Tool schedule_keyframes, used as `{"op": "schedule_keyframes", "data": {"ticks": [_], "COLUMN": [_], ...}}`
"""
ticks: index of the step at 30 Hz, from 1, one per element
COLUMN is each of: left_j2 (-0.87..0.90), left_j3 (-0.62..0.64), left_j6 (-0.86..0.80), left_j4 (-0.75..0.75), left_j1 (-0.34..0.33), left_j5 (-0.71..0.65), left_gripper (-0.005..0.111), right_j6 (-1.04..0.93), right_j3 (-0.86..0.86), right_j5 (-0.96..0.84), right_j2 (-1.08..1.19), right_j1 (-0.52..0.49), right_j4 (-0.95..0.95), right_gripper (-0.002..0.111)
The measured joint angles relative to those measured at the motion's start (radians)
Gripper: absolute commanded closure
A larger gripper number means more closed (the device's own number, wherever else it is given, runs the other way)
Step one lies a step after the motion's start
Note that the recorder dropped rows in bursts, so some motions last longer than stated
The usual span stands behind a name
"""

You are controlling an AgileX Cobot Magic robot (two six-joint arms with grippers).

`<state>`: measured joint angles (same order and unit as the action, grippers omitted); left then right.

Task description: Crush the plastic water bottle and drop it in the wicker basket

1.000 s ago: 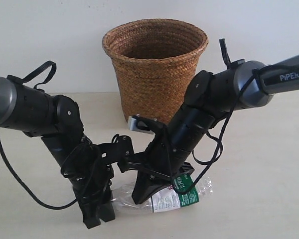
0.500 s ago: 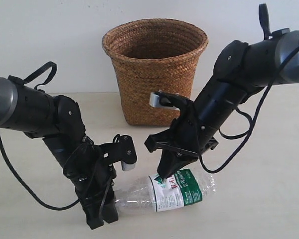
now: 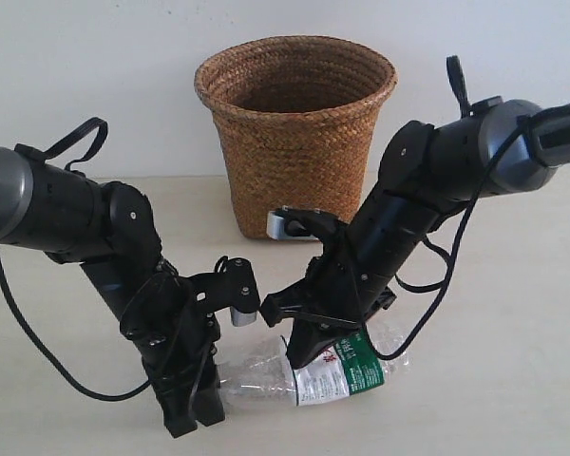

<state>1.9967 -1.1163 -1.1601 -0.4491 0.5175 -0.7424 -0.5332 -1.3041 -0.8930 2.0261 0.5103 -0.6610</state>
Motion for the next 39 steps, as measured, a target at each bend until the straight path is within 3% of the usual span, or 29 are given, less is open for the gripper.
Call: {"op": "schedule_keyframes", "data": {"ticks": [18,39], "left_j2": [0.000,0.000], "left_j3": [0.000,0.000], "left_j6": [0.000,-0.014], "left_j4": [0.002,-0.035], "left_j1": [0.000,-0.004], "left_j5": [0.000,0.000], "left_gripper": [0.103,0.103], "right_j6": [0.049,0.241], "right_j3": [-0.036,-0.193], "right_j5": [-0.014,-0.179], "right_j2": [0.103,0.203], "right_j1": [-0.002,-0.002], "right_j4": [0.016,0.130], "right_gripper": [0.108,0.108]}}
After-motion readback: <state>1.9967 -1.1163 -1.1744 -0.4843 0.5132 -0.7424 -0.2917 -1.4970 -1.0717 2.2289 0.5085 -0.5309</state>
